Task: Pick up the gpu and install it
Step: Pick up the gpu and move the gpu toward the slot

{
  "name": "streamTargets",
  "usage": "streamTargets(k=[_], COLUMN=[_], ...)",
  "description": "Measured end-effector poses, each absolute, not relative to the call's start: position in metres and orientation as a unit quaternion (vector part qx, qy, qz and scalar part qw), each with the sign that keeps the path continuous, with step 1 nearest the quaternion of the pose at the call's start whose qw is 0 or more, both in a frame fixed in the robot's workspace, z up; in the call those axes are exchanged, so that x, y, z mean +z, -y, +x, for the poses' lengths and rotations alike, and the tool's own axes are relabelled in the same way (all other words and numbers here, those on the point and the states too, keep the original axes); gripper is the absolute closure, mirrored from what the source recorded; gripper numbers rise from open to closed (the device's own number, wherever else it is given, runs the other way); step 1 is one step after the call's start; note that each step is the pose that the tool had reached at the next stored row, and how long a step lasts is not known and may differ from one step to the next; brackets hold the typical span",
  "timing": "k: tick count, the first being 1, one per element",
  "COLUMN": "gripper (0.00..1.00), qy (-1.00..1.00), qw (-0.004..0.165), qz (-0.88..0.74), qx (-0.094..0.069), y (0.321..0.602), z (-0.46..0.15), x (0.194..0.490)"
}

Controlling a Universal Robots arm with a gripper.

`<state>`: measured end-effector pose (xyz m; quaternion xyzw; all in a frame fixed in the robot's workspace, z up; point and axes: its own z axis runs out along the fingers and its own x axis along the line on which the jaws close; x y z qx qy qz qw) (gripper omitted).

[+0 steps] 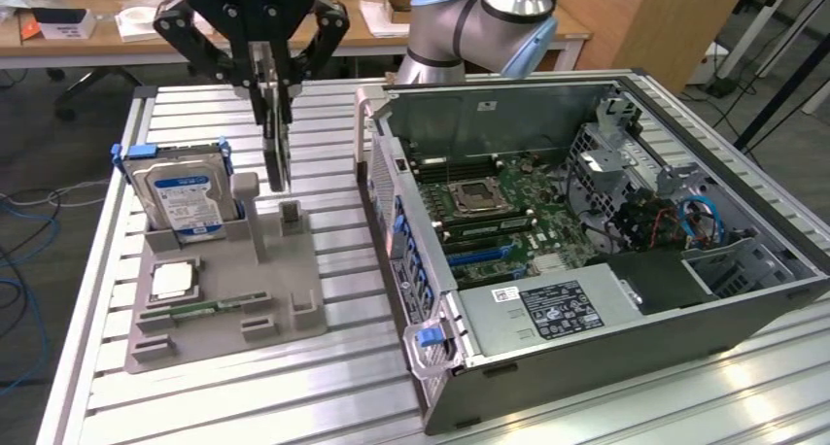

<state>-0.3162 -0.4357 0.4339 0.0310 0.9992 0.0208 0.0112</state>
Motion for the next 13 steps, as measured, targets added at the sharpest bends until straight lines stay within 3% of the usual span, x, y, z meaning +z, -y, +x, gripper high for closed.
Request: streamTargets(k=[13], gripper=[0.73], qy=[-0.999], qw=[0.011], qz=[0.031], qx=[0.021], y=[0.4356], z=[-0.3141], x=[0.4342])
